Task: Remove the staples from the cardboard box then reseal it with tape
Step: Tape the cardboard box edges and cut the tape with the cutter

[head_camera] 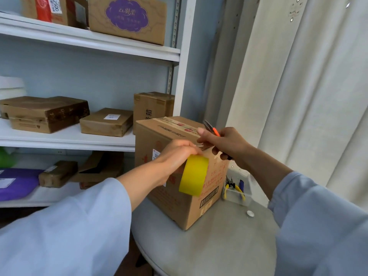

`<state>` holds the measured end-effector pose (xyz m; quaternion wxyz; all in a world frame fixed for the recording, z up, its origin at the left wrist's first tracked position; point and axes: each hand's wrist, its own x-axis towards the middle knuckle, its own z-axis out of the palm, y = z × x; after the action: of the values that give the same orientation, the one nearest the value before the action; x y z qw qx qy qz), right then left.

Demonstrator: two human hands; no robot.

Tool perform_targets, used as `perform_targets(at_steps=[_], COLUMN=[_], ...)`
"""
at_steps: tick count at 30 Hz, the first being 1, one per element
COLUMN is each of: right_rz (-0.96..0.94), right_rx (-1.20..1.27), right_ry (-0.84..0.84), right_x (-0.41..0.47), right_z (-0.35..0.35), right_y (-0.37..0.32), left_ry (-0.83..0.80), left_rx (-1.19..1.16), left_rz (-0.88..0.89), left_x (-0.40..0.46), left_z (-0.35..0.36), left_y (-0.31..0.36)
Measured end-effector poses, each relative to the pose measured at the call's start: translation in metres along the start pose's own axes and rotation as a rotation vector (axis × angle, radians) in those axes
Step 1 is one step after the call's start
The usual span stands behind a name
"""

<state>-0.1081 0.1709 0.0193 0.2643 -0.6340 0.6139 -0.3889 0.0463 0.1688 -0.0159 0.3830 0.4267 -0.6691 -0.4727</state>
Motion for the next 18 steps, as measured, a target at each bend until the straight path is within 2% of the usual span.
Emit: perform_targets(at_steps=[3, 7, 11, 15, 18], right_rz=[0.034, -0.027, -0.131, -0.123, -0.158], right_rx=[-0.087, -0.164, -0.289, -0.374, -0.436], right_ry=[-0.087, -0.068, -0.039, -0.102, -0.049], right_x=[-0.006, -0.007, -0.002, 0.000, 0.003], right_z=[-0.004, 0.001, 0.011, 0.016, 0.022], right_y=[-0.003, -0.015, -0.025, -0.033, -0.036], left_ry=[-0.002, 0.028, -0.012, -0.017, -0.013], left_rx=[0.031, 0.069, -0.031, -0.004, -0.052], left_rz=[-0.026, -0.081, -0.127, -0.156, -0.197], left_x=[0.000, -0.003, -0.005, -0.003, -0.002], left_z=[-0.001, -0.002, -0.008, -0.019, -0.024], left_y=[0.001, -0.004, -0.008, -0.004, -0.003])
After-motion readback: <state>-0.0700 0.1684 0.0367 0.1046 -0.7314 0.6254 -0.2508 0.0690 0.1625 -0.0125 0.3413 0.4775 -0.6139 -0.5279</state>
